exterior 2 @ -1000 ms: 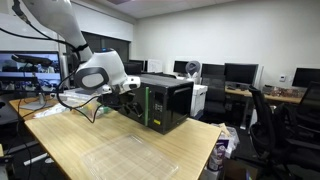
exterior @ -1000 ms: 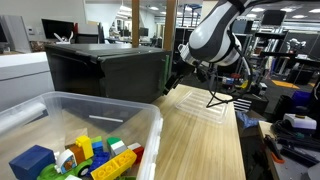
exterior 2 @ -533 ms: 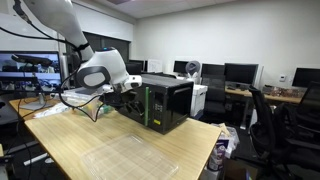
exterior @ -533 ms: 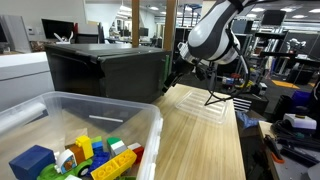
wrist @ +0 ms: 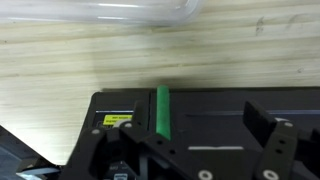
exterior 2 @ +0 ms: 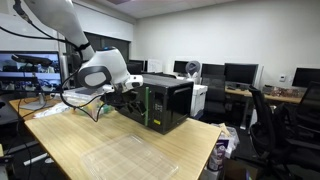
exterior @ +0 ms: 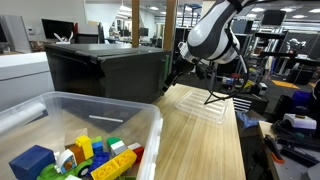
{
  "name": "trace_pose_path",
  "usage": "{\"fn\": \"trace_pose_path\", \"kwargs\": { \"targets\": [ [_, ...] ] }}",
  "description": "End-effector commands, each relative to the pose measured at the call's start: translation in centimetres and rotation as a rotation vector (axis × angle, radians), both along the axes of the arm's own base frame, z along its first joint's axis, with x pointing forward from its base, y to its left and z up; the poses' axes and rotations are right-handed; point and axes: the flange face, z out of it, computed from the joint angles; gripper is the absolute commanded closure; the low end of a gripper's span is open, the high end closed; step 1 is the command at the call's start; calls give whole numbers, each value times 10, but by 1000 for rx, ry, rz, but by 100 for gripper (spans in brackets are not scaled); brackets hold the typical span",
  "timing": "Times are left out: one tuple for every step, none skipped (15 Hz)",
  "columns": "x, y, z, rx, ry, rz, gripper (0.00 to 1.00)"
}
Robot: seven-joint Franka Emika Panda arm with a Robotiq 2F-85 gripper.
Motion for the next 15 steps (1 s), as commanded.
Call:
{"fn": "trace_pose_path", "kwargs": {
  "targets": [
    [2,0,0,3,16,-6,0],
    [2,0,-1,0,18,-3,0],
    [2,0,-2,-2,21,-3,0],
    [3,-1,-3,-2,26,-6,0],
    [5,-2,-4,0,30,-12,0],
    [7,-3,-4,2,34,-19,0],
    [9,-5,-4,2,36,-23,0],
    [11,-5,-4,2,39,-26,0],
    [14,-6,-3,3,41,-28,0],
    [16,-6,-3,5,43,-31,0],
    [18,-6,-2,4,42,-32,0],
    [21,-6,-2,3,42,-32,0],
    [23,-6,-2,4,42,-34,0],
    [25,-5,-1,5,43,-35,0],
    [27,-5,-1,6,45,-35,0]
  ]
}}
